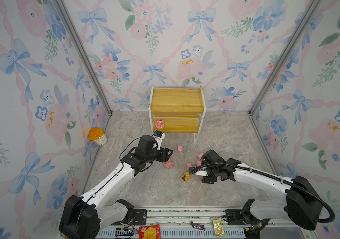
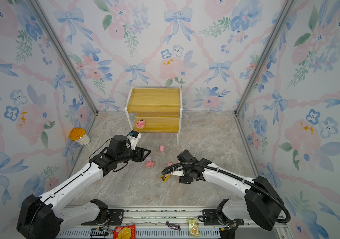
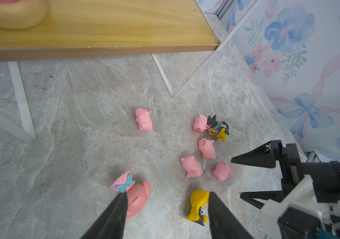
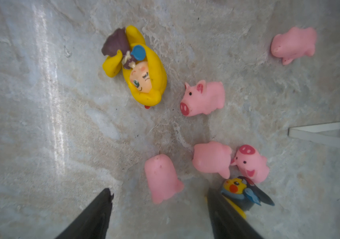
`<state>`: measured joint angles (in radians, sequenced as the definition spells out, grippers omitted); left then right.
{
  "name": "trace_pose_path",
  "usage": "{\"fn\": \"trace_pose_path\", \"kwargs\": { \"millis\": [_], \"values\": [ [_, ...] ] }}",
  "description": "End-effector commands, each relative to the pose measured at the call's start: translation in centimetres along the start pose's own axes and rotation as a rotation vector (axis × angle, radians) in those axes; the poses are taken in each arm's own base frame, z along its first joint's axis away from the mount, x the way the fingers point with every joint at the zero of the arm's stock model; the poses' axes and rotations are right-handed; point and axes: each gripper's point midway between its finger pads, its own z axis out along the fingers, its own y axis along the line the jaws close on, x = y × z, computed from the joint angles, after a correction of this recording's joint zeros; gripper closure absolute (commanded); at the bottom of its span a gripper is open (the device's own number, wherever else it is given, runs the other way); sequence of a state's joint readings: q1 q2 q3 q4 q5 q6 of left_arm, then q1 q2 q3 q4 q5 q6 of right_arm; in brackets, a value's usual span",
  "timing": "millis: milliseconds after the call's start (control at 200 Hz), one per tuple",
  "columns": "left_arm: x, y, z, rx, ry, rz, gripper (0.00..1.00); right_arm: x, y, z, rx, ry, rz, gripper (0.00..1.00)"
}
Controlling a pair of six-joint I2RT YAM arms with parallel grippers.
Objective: Organize plastic toys on shelves
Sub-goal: Pick up the plastic toy from the center of the table.
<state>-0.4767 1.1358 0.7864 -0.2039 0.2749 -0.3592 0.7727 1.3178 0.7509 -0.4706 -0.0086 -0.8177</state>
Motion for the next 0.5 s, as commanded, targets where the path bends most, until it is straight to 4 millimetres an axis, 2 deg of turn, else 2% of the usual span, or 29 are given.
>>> {"fn": "trace_pose_path", "kwargs": {
  "millis": [0, 495],
  "values": [
    [-0.3, -0.2, -0.4, 0.023, -0.023, 0.005, 0.37, 0.4, 0.2, 0.6, -0.018, -0.002, 0.014, 0.3],
    [-0.5, 0.2, -0.5, 0.032, -0.033, -0.014, 0.37, 1.0, -0.1, 2.8, -0.05, 0.008, 0.048, 0.32]
  ]
}}
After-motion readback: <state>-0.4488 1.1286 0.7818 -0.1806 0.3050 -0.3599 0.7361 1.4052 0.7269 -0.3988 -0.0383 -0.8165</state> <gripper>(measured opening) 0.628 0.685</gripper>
